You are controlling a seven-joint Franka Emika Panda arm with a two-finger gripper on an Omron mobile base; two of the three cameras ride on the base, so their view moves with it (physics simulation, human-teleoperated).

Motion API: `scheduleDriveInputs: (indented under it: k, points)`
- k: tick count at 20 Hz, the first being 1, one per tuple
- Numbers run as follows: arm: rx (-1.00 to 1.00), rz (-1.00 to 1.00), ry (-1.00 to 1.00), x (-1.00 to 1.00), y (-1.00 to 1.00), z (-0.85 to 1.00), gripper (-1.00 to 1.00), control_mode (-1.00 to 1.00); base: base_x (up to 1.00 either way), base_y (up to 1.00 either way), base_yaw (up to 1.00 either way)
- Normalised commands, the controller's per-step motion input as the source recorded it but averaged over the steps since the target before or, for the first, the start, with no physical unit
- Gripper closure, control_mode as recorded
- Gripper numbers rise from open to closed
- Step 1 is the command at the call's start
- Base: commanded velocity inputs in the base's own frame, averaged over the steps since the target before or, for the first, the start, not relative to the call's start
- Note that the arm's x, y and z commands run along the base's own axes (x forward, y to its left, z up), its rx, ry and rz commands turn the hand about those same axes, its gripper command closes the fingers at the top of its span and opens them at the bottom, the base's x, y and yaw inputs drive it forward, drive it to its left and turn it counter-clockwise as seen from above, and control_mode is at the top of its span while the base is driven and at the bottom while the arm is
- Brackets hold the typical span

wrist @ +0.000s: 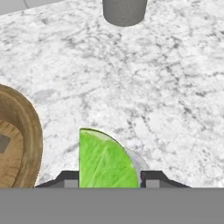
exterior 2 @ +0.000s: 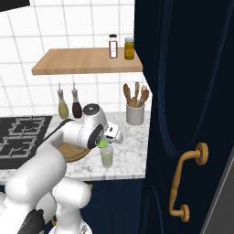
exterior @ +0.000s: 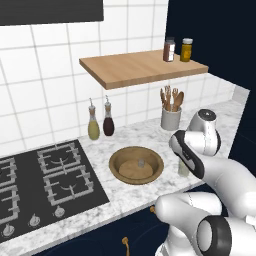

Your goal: Grab a lemon wedge from the fridge and one ice cube from the ice bowl, and put them in the glass of lemonade.

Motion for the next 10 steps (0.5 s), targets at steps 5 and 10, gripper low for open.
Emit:
scheduleDriveInputs:
  k: [5, 10]
  points:
    - [0.0, 0.0, 0.0, 0.0, 0.0, 0.0, -1.0, -1.0, 0.0, 0.0, 0.0]
    - [0.0, 0.0, 0.0, 0.0, 0.0, 0.0, -1.0, -1.0, 0.0, 0.0, 0.0]
